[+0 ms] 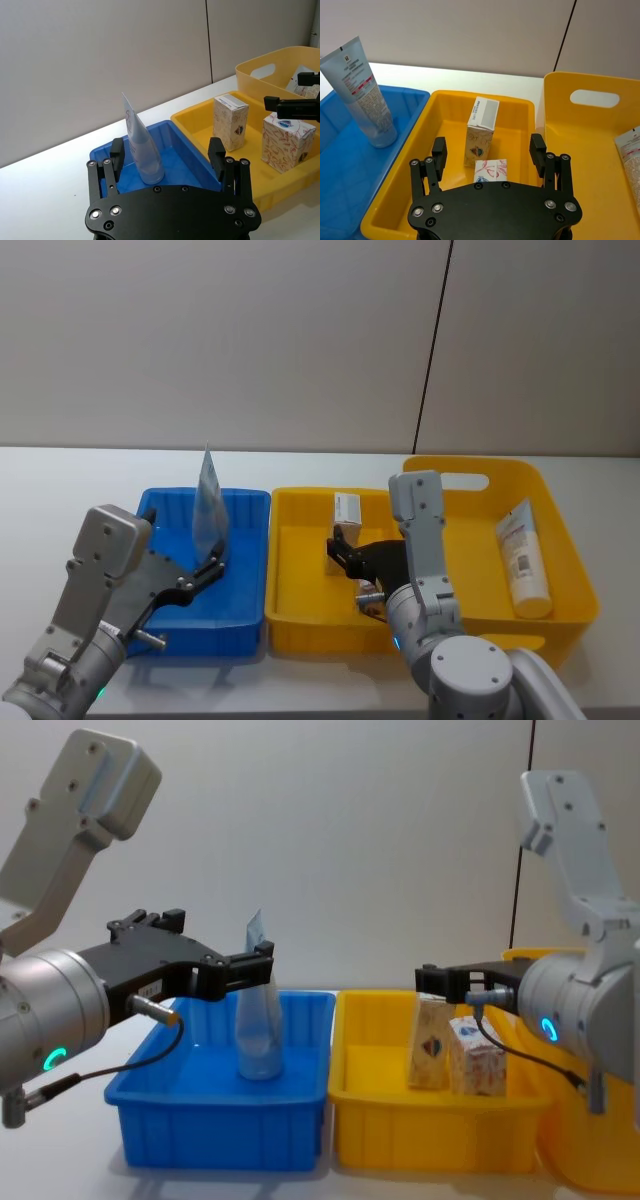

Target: Bimanual collaborative sorting of washing and personal care products

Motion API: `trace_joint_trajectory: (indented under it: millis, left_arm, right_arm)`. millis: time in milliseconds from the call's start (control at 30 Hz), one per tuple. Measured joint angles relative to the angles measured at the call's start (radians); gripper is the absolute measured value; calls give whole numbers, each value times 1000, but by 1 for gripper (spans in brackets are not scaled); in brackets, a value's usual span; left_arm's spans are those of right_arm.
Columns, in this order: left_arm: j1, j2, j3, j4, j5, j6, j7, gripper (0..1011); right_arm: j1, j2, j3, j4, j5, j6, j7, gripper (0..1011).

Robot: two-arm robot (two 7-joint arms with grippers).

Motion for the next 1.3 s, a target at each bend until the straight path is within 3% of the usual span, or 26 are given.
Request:
trace_joint_trajectory:
  millis: [500,1300]
  left_arm:
    - [0,0,0,0,0,0,0,1001]
    - [0,0,0,0,0,0,0,1001]
  right_arm:
    - [1,-18,3,27,-6,50,10,1003]
    - [14,-42,7,90,-29,70,14,1003]
